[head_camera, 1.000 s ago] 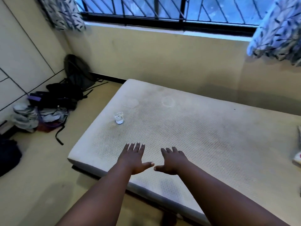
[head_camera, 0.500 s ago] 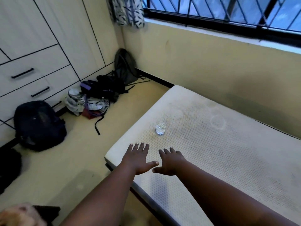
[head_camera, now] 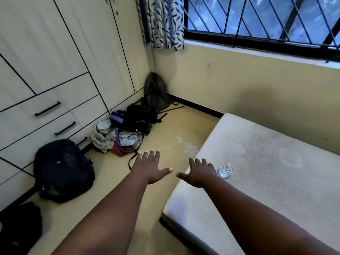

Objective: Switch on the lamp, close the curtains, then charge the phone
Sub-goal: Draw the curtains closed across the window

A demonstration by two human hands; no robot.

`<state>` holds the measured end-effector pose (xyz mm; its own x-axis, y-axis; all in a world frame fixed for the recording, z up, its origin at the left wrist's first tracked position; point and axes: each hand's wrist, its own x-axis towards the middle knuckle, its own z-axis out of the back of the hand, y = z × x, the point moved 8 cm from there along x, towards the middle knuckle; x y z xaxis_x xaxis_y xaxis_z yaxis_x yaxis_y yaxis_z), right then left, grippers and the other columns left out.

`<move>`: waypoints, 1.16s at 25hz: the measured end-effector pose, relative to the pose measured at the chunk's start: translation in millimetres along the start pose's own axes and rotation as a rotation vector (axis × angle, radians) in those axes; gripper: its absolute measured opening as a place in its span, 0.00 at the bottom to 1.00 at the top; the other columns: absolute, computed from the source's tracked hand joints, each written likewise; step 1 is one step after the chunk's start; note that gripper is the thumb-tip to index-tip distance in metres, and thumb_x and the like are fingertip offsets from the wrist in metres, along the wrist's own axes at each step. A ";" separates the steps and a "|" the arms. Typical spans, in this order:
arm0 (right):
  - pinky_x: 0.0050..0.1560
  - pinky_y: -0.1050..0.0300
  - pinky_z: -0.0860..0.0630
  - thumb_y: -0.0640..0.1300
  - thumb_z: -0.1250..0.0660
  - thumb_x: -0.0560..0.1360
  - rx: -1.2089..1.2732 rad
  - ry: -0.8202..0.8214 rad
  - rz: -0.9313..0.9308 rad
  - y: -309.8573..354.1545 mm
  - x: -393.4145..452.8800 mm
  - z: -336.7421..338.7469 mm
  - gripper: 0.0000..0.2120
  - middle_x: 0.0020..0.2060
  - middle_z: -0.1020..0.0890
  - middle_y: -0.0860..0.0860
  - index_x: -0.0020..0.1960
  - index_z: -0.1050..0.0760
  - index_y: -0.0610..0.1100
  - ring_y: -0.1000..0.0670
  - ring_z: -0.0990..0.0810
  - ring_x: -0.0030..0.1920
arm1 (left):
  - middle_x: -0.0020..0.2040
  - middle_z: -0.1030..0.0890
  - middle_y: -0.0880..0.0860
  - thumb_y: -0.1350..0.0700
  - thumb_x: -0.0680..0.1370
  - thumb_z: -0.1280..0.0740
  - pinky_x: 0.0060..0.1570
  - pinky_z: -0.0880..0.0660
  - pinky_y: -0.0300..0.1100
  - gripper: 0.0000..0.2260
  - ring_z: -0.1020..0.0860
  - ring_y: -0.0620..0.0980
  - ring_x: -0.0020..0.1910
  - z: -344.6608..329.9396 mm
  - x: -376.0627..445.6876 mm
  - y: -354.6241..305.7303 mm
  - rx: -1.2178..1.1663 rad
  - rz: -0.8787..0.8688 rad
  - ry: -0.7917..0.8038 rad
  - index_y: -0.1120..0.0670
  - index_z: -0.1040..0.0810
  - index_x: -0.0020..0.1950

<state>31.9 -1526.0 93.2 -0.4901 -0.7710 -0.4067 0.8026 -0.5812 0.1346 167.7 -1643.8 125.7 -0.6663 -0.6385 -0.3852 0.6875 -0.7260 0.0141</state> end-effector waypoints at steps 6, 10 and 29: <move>0.73 0.41 0.48 0.77 0.52 0.69 -0.042 -0.124 -0.026 44.2 67.7 48.0 0.49 0.78 0.47 0.44 0.77 0.52 0.45 0.40 0.50 0.77 | 0.79 0.55 0.56 0.28 0.74 0.52 0.74 0.59 0.54 0.42 0.56 0.56 0.78 49.1 51.9 38.4 0.047 -0.097 -0.119 0.53 0.60 0.78; 0.74 0.41 0.51 0.76 0.51 0.69 -0.032 -0.162 0.009 84.2 123.3 81.8 0.49 0.78 0.49 0.43 0.77 0.53 0.45 0.39 0.52 0.77 | 0.79 0.58 0.56 0.28 0.74 0.52 0.74 0.61 0.54 0.42 0.58 0.56 0.78 87.8 94.3 89.1 0.074 -0.066 -0.167 0.53 0.61 0.78; 0.76 0.42 0.56 0.73 0.49 0.72 0.063 -0.466 -0.199 247.3 309.3 316.9 0.46 0.78 0.54 0.44 0.78 0.57 0.45 0.40 0.58 0.77 | 0.79 0.60 0.55 0.29 0.74 0.54 0.74 0.62 0.54 0.41 0.60 0.56 0.77 298.9 299.2 286.4 0.116 -0.252 -0.375 0.53 0.63 0.77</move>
<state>-29.1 -1990.8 287.0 -0.7424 -0.6698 0.0142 0.6633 -0.7319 0.1561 78.9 -2119.2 290.3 -0.8813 -0.4715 -0.0302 0.4685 -0.8803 0.0744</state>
